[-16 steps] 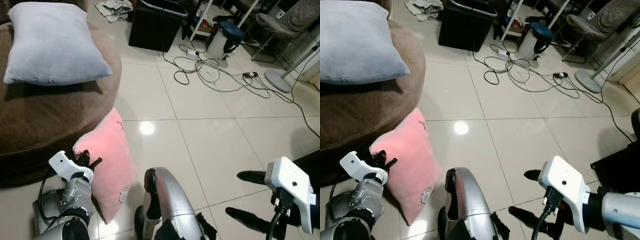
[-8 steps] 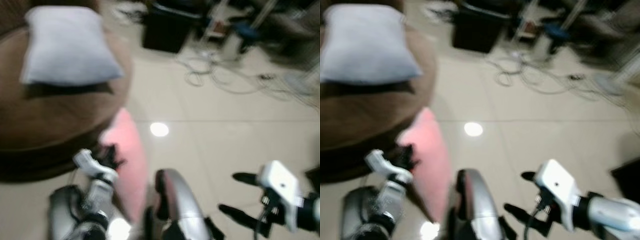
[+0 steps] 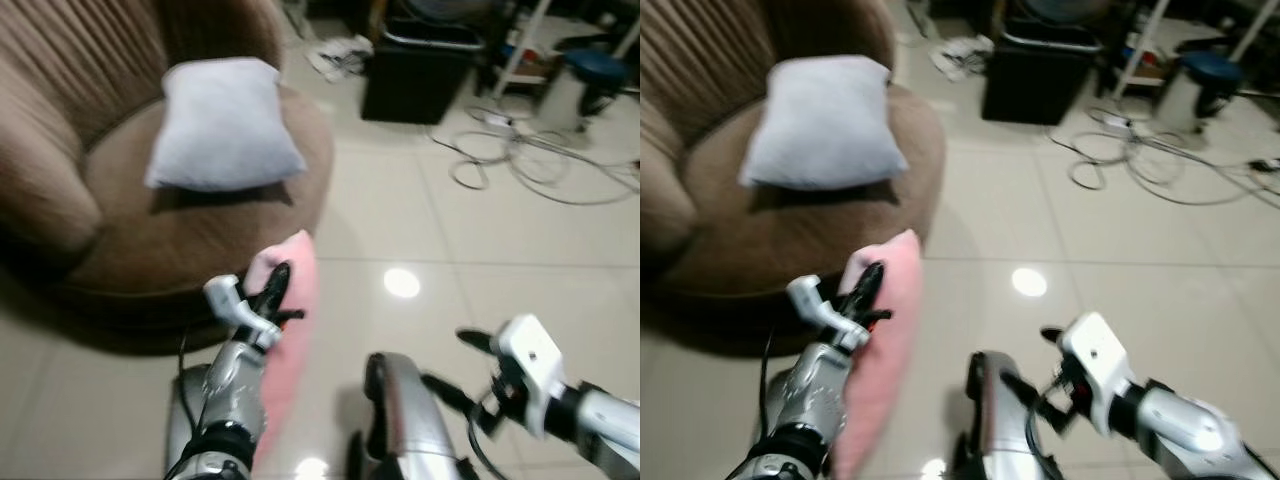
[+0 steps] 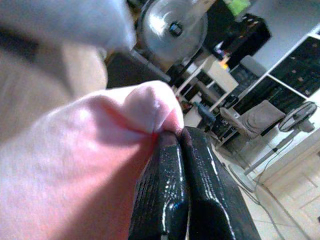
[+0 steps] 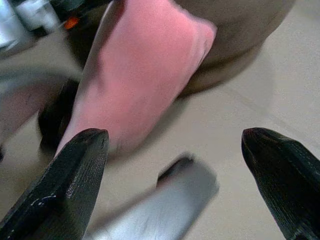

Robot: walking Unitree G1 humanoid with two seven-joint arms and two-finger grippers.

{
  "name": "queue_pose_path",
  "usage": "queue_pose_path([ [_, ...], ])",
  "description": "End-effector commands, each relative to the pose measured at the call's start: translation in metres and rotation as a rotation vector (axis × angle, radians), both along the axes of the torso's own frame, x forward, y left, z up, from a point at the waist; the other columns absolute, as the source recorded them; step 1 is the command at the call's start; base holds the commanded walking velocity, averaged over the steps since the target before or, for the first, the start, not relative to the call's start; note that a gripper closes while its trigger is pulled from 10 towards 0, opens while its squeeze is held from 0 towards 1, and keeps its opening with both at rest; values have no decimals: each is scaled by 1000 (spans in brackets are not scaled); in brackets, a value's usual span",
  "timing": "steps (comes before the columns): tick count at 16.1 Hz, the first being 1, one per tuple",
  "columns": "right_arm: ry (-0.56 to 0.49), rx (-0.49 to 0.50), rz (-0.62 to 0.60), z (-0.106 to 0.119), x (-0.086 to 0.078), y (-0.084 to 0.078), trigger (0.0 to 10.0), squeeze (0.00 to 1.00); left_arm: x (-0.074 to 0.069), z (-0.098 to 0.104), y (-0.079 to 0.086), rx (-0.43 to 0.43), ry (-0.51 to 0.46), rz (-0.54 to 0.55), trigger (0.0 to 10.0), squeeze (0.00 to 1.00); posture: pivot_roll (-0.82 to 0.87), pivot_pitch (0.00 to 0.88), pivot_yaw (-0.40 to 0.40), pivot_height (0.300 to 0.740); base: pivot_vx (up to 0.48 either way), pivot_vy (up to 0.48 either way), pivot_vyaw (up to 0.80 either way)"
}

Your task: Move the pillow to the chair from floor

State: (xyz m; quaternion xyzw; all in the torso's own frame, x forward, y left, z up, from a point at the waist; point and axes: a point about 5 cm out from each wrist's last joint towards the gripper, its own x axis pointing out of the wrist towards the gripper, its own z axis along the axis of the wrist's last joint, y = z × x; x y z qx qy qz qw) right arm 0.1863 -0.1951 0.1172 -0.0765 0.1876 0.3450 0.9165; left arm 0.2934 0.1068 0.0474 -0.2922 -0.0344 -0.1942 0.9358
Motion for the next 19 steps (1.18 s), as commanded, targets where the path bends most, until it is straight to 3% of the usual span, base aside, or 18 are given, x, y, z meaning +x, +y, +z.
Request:
queue_pose_path([
  [1, -24, 2, -55, -4, 3, -2, 10000, 0, 13, 31, -6, 27, -120, -9, 0, 0, -46, 21, -8, 521, 0, 0, 0],
  [5, -93, 112, -177, -7, 21, 9, 10000, 0, 16, 66, -1, 48, -231, -29, 0, 0, 8, 0, 21, 521, 0, 0, 0],
  [8, -139, 194, -196, -6, 33, 25, 10000, 0, 12, 85, 7, 82, -284, -34, 0, 0, 43, 0, 26, 521, 0, 0, 0],
  [12, -207, 296, -244, 4, 57, 42, 10000, 0, 8, 127, 7, 122, -387, -22, 0, 0, 87, 0, 24, 521, 0, 0, 0],
  [14, -227, 305, -269, 5, 71, 48, 10000, 0, 10, 146, 8, 152, -438, 12, 0, 0, 101, 0, 23, 541, 0, 0, 0],
  [17, -266, 303, -255, 14, 80, 53, 10000, 0, 12, 158, 14, 191, -461, 66, 39, 0, 87, 0, 21, 571, 0, 0, 0],
  [18, -284, 305, -251, 20, 83, 53, 10000, 0, 13, 161, 17, 219, -451, 97, 6824, 0, 78, 0, 15, 581, 0, 0, 0],
  [19, -304, 292, -236, 24, 85, 53, 10000, 0, 11, 159, 20, 246, -412, 94, 10000, 0, 77, 0, 10, 596, 0, 0, 0],
])
